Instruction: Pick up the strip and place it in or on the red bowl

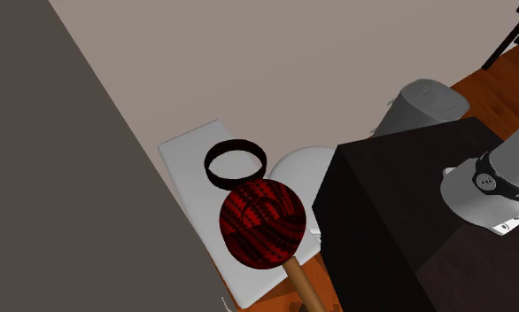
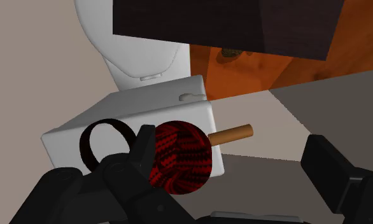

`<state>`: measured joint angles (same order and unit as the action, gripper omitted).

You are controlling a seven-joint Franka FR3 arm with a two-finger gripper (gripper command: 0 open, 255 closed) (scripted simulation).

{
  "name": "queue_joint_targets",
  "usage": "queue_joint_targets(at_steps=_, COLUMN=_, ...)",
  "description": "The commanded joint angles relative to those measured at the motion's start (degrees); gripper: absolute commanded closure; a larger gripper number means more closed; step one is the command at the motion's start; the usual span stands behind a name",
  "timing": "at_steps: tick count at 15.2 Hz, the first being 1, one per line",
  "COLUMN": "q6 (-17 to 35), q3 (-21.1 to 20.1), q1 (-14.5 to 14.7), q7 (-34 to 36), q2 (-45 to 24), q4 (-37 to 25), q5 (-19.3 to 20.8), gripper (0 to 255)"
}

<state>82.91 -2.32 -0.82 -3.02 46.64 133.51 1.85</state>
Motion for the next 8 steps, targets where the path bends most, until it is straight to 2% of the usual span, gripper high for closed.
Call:
queue_joint_targets(at_steps=1, q6=0.00, q3=0.00, q1=0.00, q7=0.00, q2=0.00, q4=0.00, q5=0.00, gripper=0)
queue_joint_targets(at_steps=8, q6=12.11, q3=6.20, q1=-1.89, q7=-5.98, q2=-6.16, q4=5.11, q5=3.65, gripper=0)
